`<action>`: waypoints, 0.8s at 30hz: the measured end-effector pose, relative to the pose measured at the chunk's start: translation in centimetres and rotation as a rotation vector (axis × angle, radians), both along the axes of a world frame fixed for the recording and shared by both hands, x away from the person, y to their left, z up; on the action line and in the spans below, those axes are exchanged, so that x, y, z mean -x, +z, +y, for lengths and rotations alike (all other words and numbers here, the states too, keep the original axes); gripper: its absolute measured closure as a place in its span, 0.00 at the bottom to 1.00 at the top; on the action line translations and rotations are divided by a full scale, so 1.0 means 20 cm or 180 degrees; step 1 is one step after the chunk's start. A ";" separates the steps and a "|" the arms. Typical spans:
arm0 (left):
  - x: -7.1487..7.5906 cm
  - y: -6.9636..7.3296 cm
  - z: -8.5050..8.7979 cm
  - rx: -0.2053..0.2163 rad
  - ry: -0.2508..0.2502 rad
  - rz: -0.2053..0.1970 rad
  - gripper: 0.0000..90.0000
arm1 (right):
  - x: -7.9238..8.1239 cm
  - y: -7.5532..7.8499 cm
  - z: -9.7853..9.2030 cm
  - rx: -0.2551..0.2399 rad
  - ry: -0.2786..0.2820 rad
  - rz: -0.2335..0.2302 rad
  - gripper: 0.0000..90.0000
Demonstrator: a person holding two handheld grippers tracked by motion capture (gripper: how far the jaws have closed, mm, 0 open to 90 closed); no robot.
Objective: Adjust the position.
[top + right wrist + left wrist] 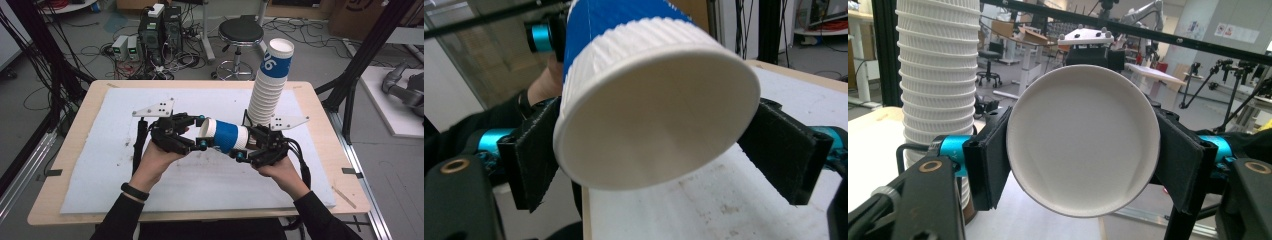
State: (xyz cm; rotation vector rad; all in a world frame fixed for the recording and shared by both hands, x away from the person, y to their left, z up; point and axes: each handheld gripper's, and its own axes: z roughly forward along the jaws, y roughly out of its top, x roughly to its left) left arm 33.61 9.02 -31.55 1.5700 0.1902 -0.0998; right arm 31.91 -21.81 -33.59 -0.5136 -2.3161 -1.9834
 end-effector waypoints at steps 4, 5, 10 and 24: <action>0.00 -0.01 -0.01 -0.0011 0.0002 -0.0016 0.34 | -0.01 0.00 -0.01 -0.0097 0.0044 0.0094 0.19; 0.00 -0.01 -0.01 -0.0035 0.0007 -0.0018 0.34 | -0.02 0.00 -0.02 -0.0047 0.0075 0.0078 0.21; 0.01 -0.01 -0.01 -0.0252 0.0007 -0.0005 0.33 | -0.01 0.01 -0.03 0.0059 0.0089 -0.0037 0.23; 0.02 0.02 -0.03 -0.0945 0.0037 -0.0038 0.28 | -0.02 0.02 -0.04 0.0435 0.0131 -0.0155 0.27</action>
